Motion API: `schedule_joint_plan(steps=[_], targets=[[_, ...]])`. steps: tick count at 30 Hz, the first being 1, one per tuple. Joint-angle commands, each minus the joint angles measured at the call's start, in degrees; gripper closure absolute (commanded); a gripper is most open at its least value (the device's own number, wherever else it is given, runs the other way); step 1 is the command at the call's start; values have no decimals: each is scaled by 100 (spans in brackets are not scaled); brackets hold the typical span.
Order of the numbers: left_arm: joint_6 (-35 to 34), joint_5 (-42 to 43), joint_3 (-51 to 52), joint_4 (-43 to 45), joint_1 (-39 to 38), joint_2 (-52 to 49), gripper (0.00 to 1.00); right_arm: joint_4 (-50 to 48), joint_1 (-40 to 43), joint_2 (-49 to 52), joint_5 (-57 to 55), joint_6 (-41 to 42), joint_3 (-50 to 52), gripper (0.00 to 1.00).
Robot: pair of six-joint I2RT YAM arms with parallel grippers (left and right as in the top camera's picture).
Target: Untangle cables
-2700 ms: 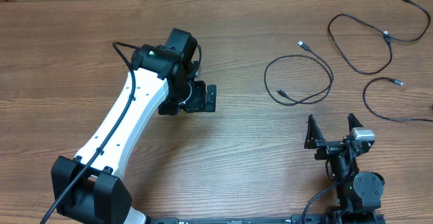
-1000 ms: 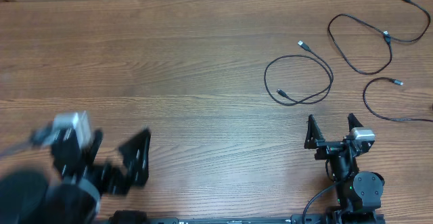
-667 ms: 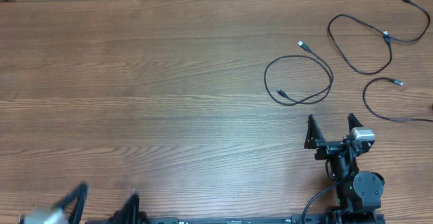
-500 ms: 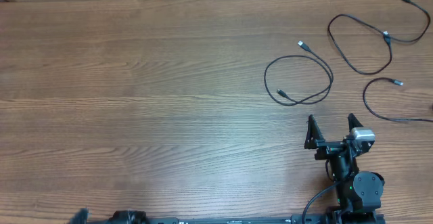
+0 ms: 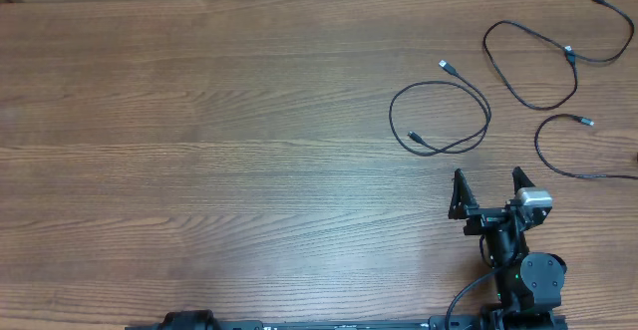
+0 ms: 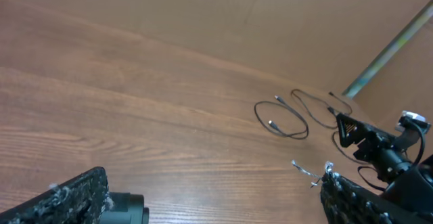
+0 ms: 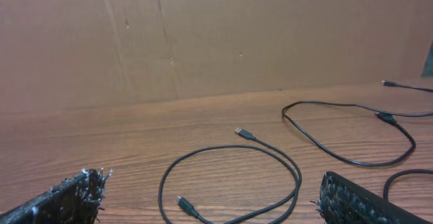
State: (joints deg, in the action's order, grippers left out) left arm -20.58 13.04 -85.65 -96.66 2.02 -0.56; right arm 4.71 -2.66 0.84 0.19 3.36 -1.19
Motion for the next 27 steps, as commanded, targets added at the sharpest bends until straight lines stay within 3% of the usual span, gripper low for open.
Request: schedule_joint_plan(steps=[1,27], targets=[[131,9,4,-13,61,28,0,-22,17,-70,35,-24,81,0],[127,-33,81,44,74,28,1,-20,17,-70,35,-24,81,0]])
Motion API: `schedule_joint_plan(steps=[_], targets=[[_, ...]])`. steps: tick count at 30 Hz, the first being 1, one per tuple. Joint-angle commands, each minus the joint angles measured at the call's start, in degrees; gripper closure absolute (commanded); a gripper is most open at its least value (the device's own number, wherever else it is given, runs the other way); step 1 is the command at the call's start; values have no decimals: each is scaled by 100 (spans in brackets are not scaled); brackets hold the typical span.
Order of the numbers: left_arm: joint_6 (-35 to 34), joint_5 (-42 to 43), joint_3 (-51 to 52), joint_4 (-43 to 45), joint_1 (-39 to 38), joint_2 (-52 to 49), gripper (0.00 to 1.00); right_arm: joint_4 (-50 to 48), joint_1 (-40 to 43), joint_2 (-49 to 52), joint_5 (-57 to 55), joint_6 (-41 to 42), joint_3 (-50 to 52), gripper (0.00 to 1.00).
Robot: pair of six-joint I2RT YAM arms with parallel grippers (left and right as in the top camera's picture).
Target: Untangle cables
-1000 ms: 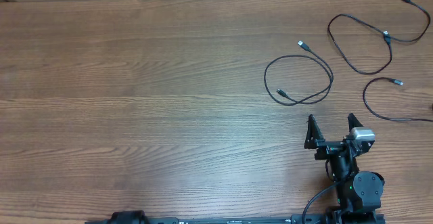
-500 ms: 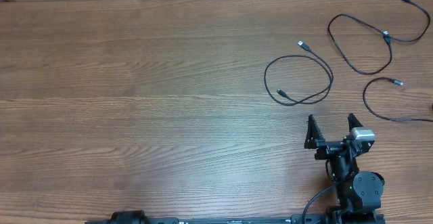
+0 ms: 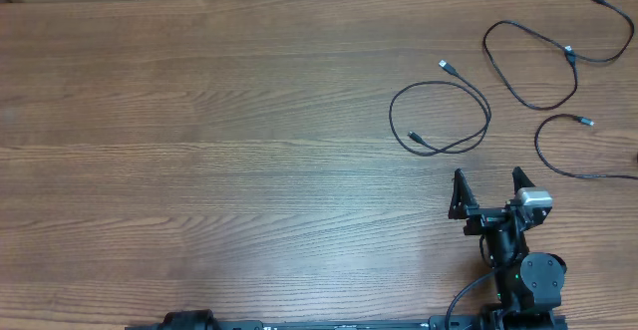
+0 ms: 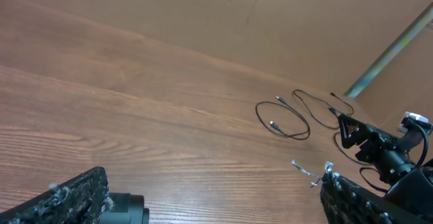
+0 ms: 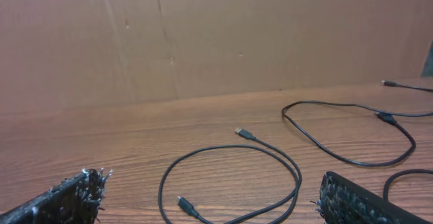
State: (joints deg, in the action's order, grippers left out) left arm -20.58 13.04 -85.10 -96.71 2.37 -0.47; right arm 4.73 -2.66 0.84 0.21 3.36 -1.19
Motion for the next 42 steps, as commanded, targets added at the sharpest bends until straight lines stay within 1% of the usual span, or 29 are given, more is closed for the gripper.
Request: schedule_joint_plan(steps=[1,4,7,8,11,17,22,26,30,32,37,42], targets=[[136,-166,33,361,39,20,0,-22,17,-70,33,-24,81,0],[131,-745,120,719,39,20,1,-22,17,-70,33,-22,81,0],[133,-874,378,1075,39,20,1,-22,17,-70,33,-24,81,0],[131,-804,662,1517,39,20,0,-22,17,-70,33,-24,81,0],[136,-658,1244,2330,39,20,1,-22,17,-70,33,-22,81,0],[407,-439,2820,4094,39,20,1,-22,17,-70,33,-22,81,0],[704,-48,4435,5958,39,20,1,-22,17,-70,33,-22,81,0],[710,-7,5661,7361,39,17,0,-20,17,-70,33,-22,81,0],[710,-11,6690,8489,39,17,1,-20,17,-70,33,-24,81,0],[710,-9,7134,8935,39,17,0,-20,17,-70,33,-24,81,0],[787,-9,7943,9735,39,17,0,-20,17,-70,33,-24,81,0],[839,-11,8349,10096,39,17,0,-20,17,-70,33,-24,81,0]])
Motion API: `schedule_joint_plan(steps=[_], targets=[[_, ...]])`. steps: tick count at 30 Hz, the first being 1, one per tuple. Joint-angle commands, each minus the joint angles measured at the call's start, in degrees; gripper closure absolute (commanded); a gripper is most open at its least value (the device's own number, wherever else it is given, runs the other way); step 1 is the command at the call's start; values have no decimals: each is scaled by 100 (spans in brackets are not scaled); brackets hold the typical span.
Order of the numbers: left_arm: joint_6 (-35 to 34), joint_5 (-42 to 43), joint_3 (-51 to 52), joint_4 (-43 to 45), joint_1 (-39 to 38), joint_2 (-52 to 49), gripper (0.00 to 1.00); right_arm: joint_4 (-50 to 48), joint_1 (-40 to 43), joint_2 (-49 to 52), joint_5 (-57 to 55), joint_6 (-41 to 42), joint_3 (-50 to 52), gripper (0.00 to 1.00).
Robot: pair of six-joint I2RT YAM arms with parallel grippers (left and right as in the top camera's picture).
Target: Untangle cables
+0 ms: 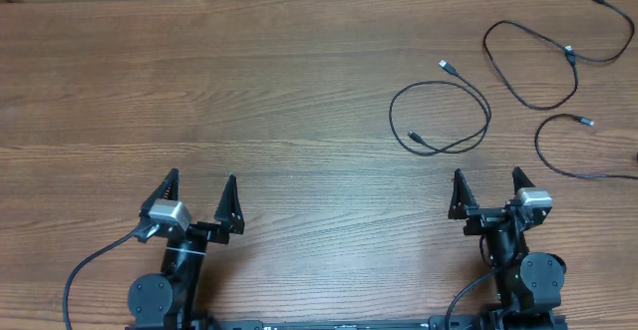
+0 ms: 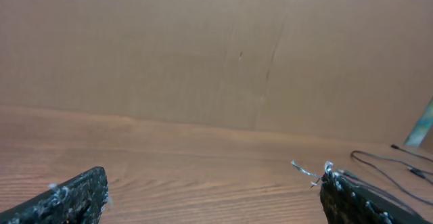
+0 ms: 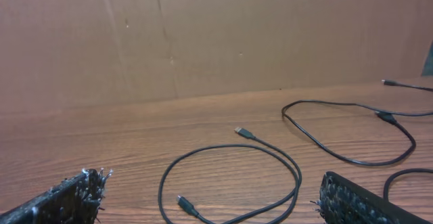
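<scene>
Three black cables lie apart at the table's right. A coiled cable [image 1: 441, 117] [image 3: 230, 180] sits just ahead of my right gripper [image 1: 487, 190] [image 3: 213, 191], which stands open and empty near the front edge. A long cable [image 1: 538, 66] [image 3: 345, 126] snakes at the far right corner. A curved cable [image 1: 563, 156] [image 3: 406, 176] lies right of the coil. My left gripper [image 1: 199, 198] [image 2: 213, 183] is open and empty at the front left, far from all cables; only a cable's end [image 2: 385, 163] shows at the right of its view.
The wooden table [image 1: 199, 81] is backed by a cardboard wall [image 2: 203, 48] along its far edge. Both arm bases sit at the front edge.
My left gripper, out of the overhead view before, now stands open at the front left. Its camera now faces the back wall level instead of looking across at the cables. The right arm and cables are unchanged.
At first my left wrist looked across the table at the three cables and the right arm, the left gripper out of the overhead view. It had turned only slightly by the second moment. Now it sits at the front left. The cables stayed put throughout.
</scene>
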State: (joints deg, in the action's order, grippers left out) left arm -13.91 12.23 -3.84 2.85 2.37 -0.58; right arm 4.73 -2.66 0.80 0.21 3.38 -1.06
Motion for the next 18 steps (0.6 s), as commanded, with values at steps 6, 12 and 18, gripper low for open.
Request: schedule_joint_plan(steps=[6,12,18], targets=[[306,-20,358,-46,39,28,0,-20,17,-66,33,-24,68,0],[304,-212,356,-487,39,28,0,-20,17,-66,33,-26,68,0],[302,-229,356,-632,39,9,1,-20,17,-66,33,-26,68,0]])
